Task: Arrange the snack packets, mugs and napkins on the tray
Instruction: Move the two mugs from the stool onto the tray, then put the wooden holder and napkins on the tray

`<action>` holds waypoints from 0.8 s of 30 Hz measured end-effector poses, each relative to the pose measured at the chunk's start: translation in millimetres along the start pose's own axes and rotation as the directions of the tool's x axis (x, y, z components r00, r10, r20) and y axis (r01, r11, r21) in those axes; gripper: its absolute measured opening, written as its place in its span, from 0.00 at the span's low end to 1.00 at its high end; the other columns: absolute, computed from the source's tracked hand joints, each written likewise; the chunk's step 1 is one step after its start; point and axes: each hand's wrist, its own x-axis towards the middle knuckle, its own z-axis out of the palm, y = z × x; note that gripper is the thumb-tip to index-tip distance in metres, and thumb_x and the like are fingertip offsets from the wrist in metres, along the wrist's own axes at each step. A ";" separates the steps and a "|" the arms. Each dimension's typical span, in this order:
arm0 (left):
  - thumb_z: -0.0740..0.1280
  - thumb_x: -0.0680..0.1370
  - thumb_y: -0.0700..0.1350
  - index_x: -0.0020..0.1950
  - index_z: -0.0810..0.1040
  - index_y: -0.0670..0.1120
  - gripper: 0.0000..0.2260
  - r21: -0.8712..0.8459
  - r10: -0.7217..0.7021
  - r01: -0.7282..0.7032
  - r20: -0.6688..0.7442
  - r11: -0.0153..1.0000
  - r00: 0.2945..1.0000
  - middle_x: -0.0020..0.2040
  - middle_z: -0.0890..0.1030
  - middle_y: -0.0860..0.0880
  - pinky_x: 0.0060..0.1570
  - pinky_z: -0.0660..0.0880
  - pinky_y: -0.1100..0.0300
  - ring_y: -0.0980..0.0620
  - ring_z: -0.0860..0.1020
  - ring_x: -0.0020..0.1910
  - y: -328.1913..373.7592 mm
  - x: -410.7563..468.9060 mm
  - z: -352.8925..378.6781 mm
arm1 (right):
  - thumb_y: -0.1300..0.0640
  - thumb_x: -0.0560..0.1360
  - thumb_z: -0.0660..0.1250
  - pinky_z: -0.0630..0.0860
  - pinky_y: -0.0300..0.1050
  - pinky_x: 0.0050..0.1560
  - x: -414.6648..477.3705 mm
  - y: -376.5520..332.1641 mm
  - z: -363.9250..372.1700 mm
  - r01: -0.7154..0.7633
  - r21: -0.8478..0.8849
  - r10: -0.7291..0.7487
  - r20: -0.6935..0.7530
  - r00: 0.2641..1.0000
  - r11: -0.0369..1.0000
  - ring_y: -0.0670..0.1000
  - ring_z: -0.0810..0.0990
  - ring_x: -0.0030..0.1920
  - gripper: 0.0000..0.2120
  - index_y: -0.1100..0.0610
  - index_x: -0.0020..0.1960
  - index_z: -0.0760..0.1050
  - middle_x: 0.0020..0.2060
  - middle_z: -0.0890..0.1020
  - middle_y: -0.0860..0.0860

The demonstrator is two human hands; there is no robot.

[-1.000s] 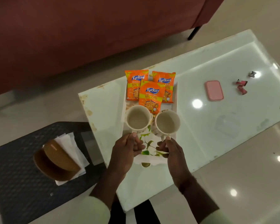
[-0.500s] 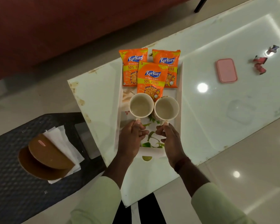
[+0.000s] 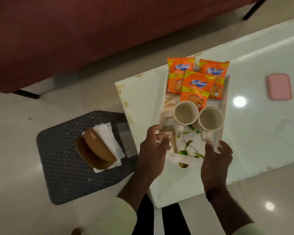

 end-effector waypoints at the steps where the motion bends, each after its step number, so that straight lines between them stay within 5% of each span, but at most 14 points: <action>1: 0.65 0.80 0.52 0.62 0.70 0.59 0.11 0.069 0.043 -0.043 -0.004 0.997 0.999 0.56 0.81 0.56 0.49 0.79 0.61 0.58 0.83 0.46 0.6 -7.4 -12.7 | 0.46 0.78 0.65 0.77 0.46 0.57 -12.1 -1.1 1.6 0.085 -0.019 -0.086 -0.019 0.996 0.996 0.52 0.74 0.62 0.22 0.49 0.69 0.65 0.63 0.66 0.48; 4: 0.61 0.80 0.56 0.63 0.70 0.62 0.12 0.239 0.155 -0.146 -0.020 0.960 0.988 0.61 0.78 0.62 0.55 0.75 0.65 0.64 0.78 0.56 0.0 -29.8 -60.8 | 0.46 0.78 0.66 0.75 0.27 0.49 -56.3 -5.8 18.4 0.267 -0.031 -0.265 0.065 0.962 0.963 0.48 0.71 0.64 0.22 0.45 0.69 0.64 0.64 0.67 0.45; 8: 0.62 0.80 0.42 0.65 0.69 0.64 0.19 0.410 0.296 -0.282 0.031 0.867 0.955 0.60 0.72 0.69 0.61 0.74 0.60 0.65 0.73 0.62 -6.0 -45.1 -130.9 | 0.45 0.75 0.68 0.70 0.54 0.68 -111.4 -7.5 53.9 0.461 -0.130 -0.411 0.288 0.865 0.878 0.49 0.70 0.68 0.26 0.48 0.69 0.64 0.66 0.70 0.46; 11: 0.70 0.75 0.34 0.68 0.66 0.61 0.30 0.589 0.378 -0.391 0.152 0.708 0.913 0.70 0.71 0.55 0.70 0.64 0.47 0.55 0.64 0.71 -17.0 -38.9 -182.6 | 0.36 0.70 0.67 0.68 0.52 0.70 -149.7 -9.1 87.7 0.532 -0.190 -0.413 0.440 0.798 0.825 0.48 0.69 0.69 0.33 0.45 0.71 0.61 0.69 0.71 0.47; 16: 0.67 0.73 0.31 0.77 0.60 0.55 0.37 0.804 0.193 -0.352 0.295 0.479 0.936 0.80 0.54 0.49 0.75 0.50 0.43 0.47 0.48 0.79 -36.0 -13.4 -236.8 | 0.33 0.68 0.70 0.66 0.46 0.70 -178.9 3.8 139.3 0.623 -0.241 -0.347 0.658 0.669 0.744 0.46 0.67 0.72 0.42 0.47 0.76 0.59 0.73 0.69 0.46; 19: 0.65 0.72 0.27 0.77 0.59 0.56 0.40 0.842 0.179 -0.359 0.312 0.403 0.933 0.81 0.53 0.48 0.76 0.52 0.41 0.45 0.48 0.79 -46.1 4.7 -246.4 | 0.36 0.68 0.72 0.68 0.49 0.70 -185.8 17.7 163.2 0.663 -0.263 -0.390 0.637 0.665 0.701 0.48 0.68 0.71 0.43 0.49 0.76 0.60 0.72 0.71 0.48; 24: 0.70 0.74 0.33 0.73 0.70 0.52 0.30 0.799 0.223 -0.408 0.342 0.442 0.913 0.78 0.63 0.47 0.75 0.56 0.47 0.46 0.58 0.77 -64.5 24.5 -253.8 | 0.36 0.68 0.72 0.73 0.55 0.67 -185.5 31.0 189.8 0.653 -0.357 -0.425 0.537 0.729 0.668 0.51 0.76 0.66 0.38 0.49 0.73 0.66 0.67 0.77 0.48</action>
